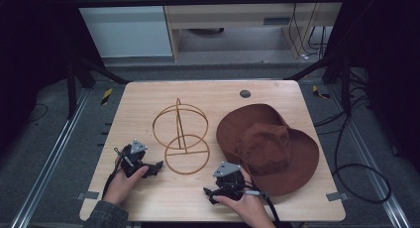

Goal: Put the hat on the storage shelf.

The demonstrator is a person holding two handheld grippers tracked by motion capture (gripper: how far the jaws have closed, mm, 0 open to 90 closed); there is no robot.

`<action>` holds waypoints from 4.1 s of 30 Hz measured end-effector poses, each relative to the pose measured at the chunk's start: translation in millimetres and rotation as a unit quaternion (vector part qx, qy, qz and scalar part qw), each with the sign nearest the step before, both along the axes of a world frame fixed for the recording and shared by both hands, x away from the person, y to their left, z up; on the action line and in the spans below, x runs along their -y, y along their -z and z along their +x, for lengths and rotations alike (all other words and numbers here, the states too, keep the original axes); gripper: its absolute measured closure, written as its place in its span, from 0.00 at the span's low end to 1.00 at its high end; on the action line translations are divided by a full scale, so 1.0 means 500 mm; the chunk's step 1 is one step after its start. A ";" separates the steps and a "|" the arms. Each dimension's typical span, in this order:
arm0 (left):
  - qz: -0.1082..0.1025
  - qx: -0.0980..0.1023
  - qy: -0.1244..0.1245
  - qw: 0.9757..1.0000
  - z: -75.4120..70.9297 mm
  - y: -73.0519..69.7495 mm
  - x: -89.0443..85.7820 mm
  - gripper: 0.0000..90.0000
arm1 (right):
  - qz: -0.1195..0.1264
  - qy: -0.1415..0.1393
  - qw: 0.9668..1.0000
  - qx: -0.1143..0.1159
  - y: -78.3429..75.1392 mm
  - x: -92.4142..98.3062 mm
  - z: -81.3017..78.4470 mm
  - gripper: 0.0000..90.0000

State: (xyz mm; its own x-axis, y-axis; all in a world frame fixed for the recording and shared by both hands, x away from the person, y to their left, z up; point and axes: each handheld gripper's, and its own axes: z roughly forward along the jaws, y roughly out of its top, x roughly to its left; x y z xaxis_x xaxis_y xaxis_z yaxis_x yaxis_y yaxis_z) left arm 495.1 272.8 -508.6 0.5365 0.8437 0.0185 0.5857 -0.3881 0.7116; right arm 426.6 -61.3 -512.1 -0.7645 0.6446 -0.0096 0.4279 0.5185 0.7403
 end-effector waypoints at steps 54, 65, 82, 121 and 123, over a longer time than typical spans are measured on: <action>-0.001 0.000 -0.002 1.000 -0.001 0.000 0.001 0.00 | -0.086 0.109 0.990 -0.013 -0.314 0.295 0.050 0.12; 0.001 0.000 0.003 1.000 0.004 0.000 0.002 0.00 | -0.113 0.106 0.986 -0.059 -0.332 0.317 0.166 0.24; 0.001 0.000 0.003 1.000 0.004 0.000 0.002 0.00 | -0.134 0.059 0.984 -0.102 -0.268 0.285 0.225 0.43; 0.001 0.000 0.004 1.000 -0.002 0.000 0.000 0.00 | -0.165 0.029 0.977 -0.135 -0.219 0.288 0.240 0.91; 0.001 0.000 0.005 1.000 -0.002 0.000 0.000 0.00 | -0.161 0.027 0.978 -0.132 -0.222 0.289 0.240 0.95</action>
